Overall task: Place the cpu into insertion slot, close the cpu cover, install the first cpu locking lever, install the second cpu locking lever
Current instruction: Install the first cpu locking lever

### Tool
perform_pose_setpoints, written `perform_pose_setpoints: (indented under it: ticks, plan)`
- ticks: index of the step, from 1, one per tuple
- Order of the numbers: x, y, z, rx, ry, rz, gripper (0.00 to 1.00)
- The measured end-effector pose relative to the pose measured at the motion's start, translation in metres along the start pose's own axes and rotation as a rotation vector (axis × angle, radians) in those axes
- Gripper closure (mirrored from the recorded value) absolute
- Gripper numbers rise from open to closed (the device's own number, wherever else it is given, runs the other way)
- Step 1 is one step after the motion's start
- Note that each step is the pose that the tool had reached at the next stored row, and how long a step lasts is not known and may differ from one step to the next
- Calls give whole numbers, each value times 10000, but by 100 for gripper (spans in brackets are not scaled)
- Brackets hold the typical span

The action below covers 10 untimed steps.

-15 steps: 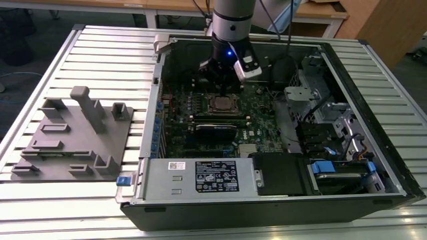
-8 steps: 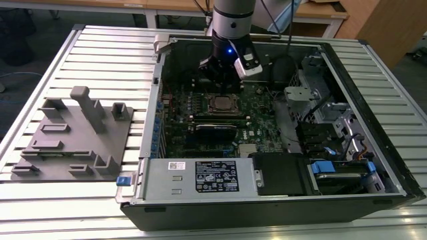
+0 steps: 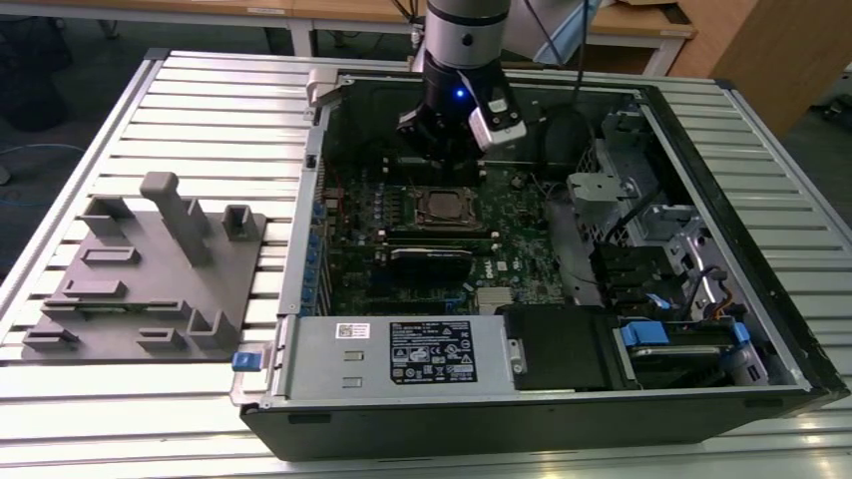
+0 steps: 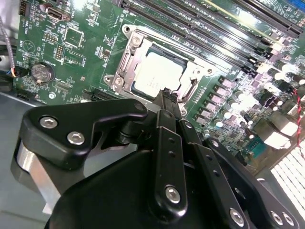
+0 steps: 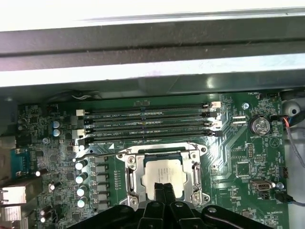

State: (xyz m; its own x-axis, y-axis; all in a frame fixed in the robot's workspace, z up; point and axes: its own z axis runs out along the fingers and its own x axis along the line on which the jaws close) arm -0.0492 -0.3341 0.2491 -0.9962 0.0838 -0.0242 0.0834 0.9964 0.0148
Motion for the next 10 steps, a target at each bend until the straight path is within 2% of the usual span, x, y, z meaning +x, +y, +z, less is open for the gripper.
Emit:
perform_pose_setpoints:
  ticks: [6,10]
  plan:
    - [-2,1,-91,0,0,0,90]
    - [-3,2,-105,-3,-1,0,90]
